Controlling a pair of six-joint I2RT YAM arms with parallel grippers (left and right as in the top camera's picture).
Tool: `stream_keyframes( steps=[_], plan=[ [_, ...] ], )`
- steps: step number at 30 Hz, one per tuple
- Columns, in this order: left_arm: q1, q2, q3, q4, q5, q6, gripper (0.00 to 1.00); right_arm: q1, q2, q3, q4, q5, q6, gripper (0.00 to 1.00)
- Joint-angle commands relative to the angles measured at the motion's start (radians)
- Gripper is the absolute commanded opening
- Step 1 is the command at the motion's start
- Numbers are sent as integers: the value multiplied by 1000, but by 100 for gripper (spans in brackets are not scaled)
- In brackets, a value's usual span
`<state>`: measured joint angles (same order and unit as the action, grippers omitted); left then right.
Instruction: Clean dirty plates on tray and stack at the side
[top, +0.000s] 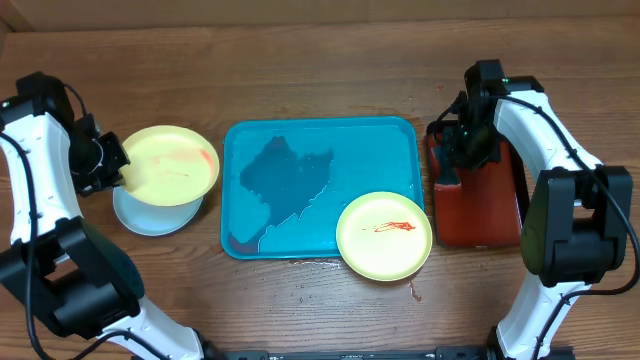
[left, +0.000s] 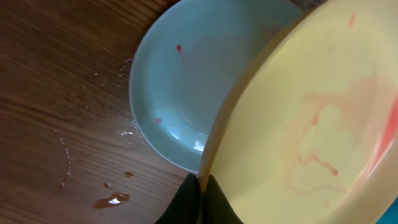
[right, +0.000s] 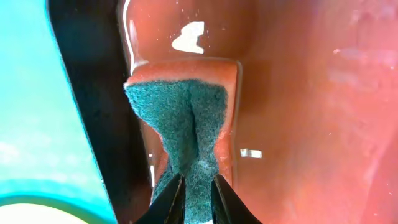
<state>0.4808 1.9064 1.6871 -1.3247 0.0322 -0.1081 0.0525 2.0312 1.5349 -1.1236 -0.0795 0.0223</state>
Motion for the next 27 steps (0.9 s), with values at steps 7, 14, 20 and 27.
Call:
stream_keyframes(
  steps=[7, 14, 20, 27],
  plan=[
    [48, 80, -18, 24, -35, -38, 4, 4, -38, 34, -5, -46, 7, 18],
    [49, 126, -18, 36, -36, -37, 4, 6, -37, 18, 33, -79, 8, 19],
    [49, 136, -25, 49, -38, -34, 4, 6, -26, -42, 92, -22, 26, 23],
    [49, 136, -25, 51, -53, -26, 4, 6, -22, -98, 143, -23, 27, 23]
  ],
)
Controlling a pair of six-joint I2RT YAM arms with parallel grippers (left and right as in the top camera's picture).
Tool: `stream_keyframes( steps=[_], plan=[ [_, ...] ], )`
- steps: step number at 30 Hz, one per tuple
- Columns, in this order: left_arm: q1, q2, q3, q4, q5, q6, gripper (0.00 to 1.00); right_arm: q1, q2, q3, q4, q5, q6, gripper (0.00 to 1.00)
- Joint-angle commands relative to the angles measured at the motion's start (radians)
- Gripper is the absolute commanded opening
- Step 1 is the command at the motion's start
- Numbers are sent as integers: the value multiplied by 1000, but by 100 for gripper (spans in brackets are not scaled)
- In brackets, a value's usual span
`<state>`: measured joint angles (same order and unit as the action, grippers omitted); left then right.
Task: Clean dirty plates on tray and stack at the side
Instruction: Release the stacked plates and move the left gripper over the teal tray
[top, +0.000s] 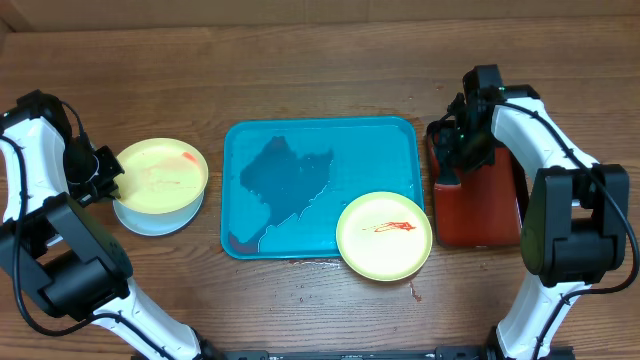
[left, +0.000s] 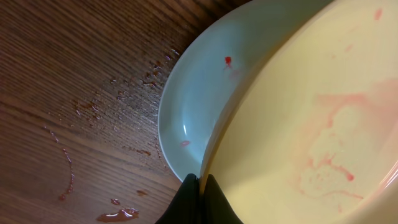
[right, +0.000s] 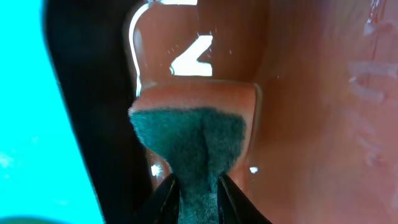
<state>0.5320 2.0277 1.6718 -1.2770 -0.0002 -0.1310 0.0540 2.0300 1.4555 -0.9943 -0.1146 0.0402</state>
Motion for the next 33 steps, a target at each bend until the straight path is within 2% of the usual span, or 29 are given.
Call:
stream_keyframes(
  steps=[1, 4, 5, 7, 15, 21, 25, 28, 33],
  plan=[
    [-2, 14, -10, 3, -26, -4, 9, 5, -21, -26, 20, 13, 9, 23],
    [-2, 14, -10, -1, -31, -3, 44, 5, -21, -42, 32, 13, 8, 23],
    [-2, 14, -10, -1, -31, -3, 50, 5, -21, -42, 33, 13, 8, 23],
    [-2, 14, -10, -2, -31, -3, 54, 5, -21, -42, 40, 11, 9, 22],
    [-3, 6, 24, -22, -16, 2, 49, 5, -21, -42, 47, 9, 12, 4],
    [-34, -53, 126, -55, 58, 47, 49, 5, -21, -42, 59, 9, 24, 4],
    [-83, -114, 154, -57, 169, 88, 50, 5, -32, -28, 54, 9, 46, 4],
    [-140, -148, 154, -67, 257, 112, 42, 5, -74, -10, 39, 9, 70, 4],
    [-282, -159, 151, -111, 309, 128, 38, -1, -204, 1, 22, 37, 126, 4]
  ],
)
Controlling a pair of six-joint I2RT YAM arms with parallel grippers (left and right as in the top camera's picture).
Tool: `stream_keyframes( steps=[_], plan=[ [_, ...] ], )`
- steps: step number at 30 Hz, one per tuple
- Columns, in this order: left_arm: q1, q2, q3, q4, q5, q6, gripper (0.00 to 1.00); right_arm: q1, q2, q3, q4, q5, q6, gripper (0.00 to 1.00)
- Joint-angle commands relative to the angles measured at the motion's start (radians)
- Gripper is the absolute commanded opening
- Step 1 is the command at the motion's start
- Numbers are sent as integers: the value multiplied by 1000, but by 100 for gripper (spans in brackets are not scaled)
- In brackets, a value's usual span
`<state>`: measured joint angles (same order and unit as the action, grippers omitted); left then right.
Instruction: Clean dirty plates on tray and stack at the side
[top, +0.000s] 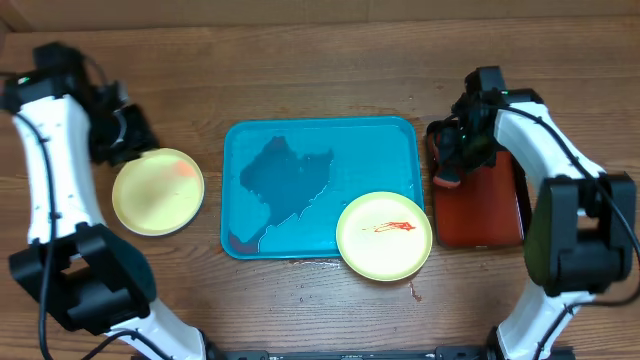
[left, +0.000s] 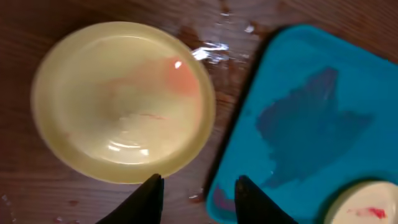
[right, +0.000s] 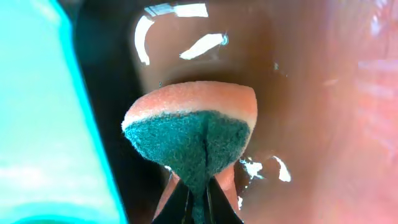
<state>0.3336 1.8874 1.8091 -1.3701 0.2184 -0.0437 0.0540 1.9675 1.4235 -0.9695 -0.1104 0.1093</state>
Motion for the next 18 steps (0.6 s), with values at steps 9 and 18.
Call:
stream_keyframes(
  steps=[9, 18],
  plan=[
    [-337, -17, 5, -12, 162, 13, 40, -56, -251, 33, -96, 65, 101, 4],
    [-550, 3, -90, 108, 196, -92, 50, -100, -251, 33, -110, 65, 104, 4]
  ],
)
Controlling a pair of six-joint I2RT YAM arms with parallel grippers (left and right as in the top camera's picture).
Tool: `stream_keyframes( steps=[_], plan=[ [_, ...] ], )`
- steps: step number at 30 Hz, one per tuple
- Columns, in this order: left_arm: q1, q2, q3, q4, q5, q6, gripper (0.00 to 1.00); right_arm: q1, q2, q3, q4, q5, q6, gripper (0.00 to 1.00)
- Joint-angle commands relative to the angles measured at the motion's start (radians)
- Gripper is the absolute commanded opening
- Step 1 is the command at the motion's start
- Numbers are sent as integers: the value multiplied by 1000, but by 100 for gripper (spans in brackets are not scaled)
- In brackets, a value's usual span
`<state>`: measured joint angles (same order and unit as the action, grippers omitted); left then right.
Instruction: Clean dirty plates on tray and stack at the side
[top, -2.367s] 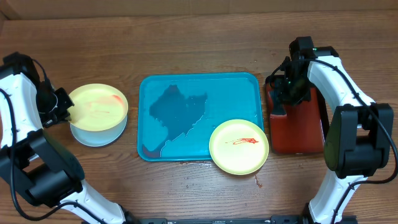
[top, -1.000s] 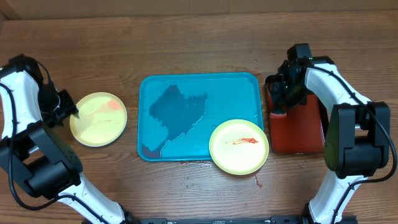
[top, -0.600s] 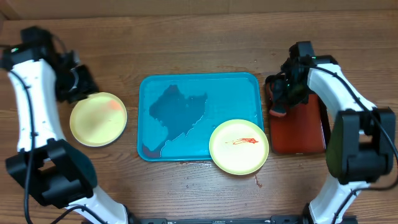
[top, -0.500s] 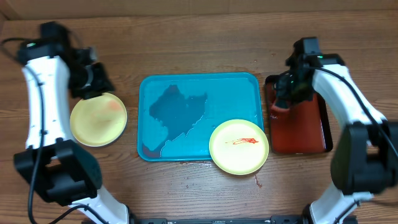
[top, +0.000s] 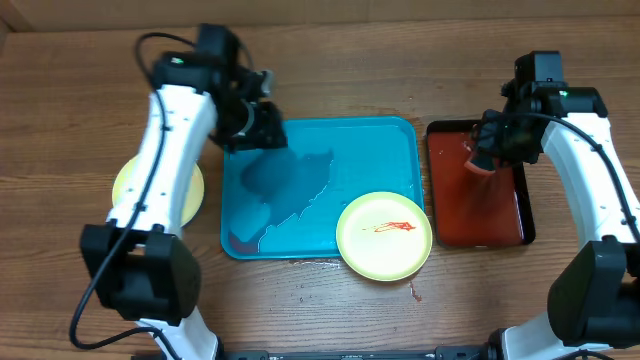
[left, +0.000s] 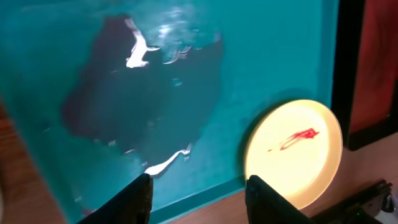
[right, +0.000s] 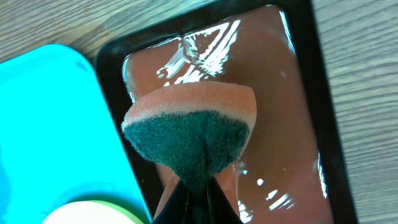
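Note:
A yellow plate (top: 384, 236) smeared with red lies on the front right corner of the blue tray (top: 350, 165), overhanging its edge. The left wrist view shows this plate (left: 295, 152) too. My left gripper (top: 260, 128) hovers open above the tray's back left, empty (left: 200, 202). A cleaned yellow plate (top: 121, 190) sits at the left on the table, partly hidden by my left arm. My right gripper (right: 196, 193) is shut on an orange and green sponge (right: 189, 134), held above the red tray (right: 267, 124).
A dark wet patch (left: 143, 93) spreads across the blue tray's floor. Water glistens in the red tray (top: 480, 215), which stands right of the blue tray. A few red drops mark the wood near the dirty plate.
My left gripper has moved from above the stacked yellow plate at the left to above the blue tray. My right gripper holds the sponge higher over the red tray and farther right.
My left gripper held a rinsed yellow plate tilted over a pale blue plate at the left, then lower on it. Then the plate lay stacked and the gripper was open above it. The right gripper kept the sponge in the red tray, and now holds it raised.

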<state>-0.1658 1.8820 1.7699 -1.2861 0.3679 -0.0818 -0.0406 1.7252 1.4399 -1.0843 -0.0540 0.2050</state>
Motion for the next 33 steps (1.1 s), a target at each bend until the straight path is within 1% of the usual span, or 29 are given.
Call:
stream_keyframes(
  steps=[1, 3, 7, 14, 18, 26, 30, 33],
  plan=[
    [-75, 10, -74, 46, 68, -54, 50, -6, -8, 16, 4, 8, 9, 4],
    [-119, 11, -124, 93, 105, -58, 51, -6, -8, 16, 5, 8, 9, 4],
    [-196, 11, -211, 164, 125, -85, 51, -6, -8, 15, 5, 8, 8, 4],
    [-288, 11, -296, 201, 121, -109, 51, -6, -8, 14, 5, 9, 8, 4],
    [-300, 11, -344, 233, 89, -166, 52, -6, -8, 14, 5, 8, 8, 4],
    [-305, 12, -447, 300, 47, -196, 47, -6, -8, 14, 5, 8, 8, 4],
    [-323, 14, -499, 356, 55, -215, 47, -6, -8, 14, 5, 8, 8, 4],
    [-354, 35, -512, 393, 79, -225, 45, -6, -8, 14, 5, 8, 8, 4]
  ],
)
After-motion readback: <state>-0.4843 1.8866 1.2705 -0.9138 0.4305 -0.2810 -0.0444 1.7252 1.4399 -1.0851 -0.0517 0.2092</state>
